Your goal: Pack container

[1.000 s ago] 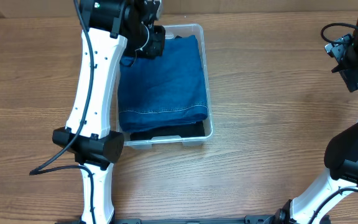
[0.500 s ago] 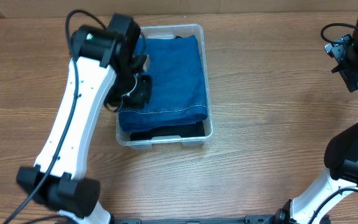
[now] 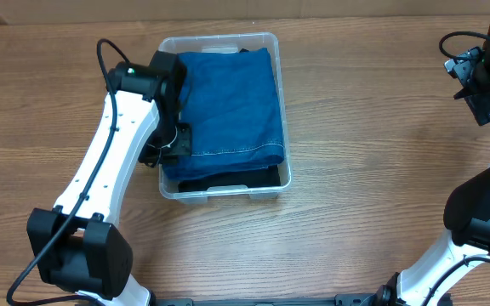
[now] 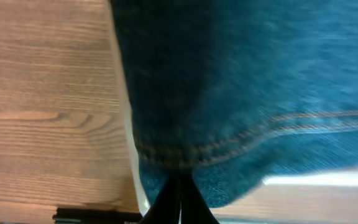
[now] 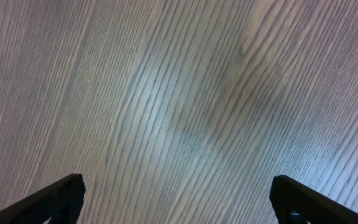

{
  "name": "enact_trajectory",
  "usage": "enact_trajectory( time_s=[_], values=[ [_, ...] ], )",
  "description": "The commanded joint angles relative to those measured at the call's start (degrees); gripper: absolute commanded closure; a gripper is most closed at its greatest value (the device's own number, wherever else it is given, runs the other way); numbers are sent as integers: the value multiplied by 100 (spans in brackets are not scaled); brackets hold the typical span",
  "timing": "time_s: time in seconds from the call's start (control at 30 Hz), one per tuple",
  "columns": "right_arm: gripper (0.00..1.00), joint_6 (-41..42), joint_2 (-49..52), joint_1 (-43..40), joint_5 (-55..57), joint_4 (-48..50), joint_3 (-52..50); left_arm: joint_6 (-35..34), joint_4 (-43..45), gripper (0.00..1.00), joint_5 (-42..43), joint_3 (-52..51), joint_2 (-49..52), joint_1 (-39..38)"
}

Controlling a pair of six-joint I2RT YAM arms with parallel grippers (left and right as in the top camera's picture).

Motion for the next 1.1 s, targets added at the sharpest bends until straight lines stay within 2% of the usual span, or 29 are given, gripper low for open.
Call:
enact_trajectory(
  time_s=[0.0,0.3,0.5,0.67,0.83,0.87,0.9,0.93,0.97,1.03,1.07],
  values=[
    [0,24,2,-4,44,22,4,-120,363,96,-203,-442,31,160],
    [0,24,2,-4,44,22,4,-90,1578,95,-94,-1298,31,170],
    [0,24,2,-4,44,22,4,144,1965,96,-90,-1482,28,170],
    [0,24,2,-4,44,22,4,295,1945,96,-94,-962,26,170],
    [0,24,2,-4,44,22,4,393,1602,93,-98,181,26,170],
    [0,24,2,-4,44,22,4,442,1530,85,-94,428,26,170],
    [0,24,2,-4,46,22,4,470,1449,71,-101,748,26,173],
    [0,24,2,-4,44,22,4,476,1419,62,-105,927,26,173],
    [0,24,2,-4,44,22,4,487,1403,57,-105,1097,26,175],
    [0,24,2,-4,44,22,4,487,1412,39,-111,1322,26,181],
    [0,24,2,-4,46,22,4,487,1421,17,-114,1390,26,181]
  ],
)
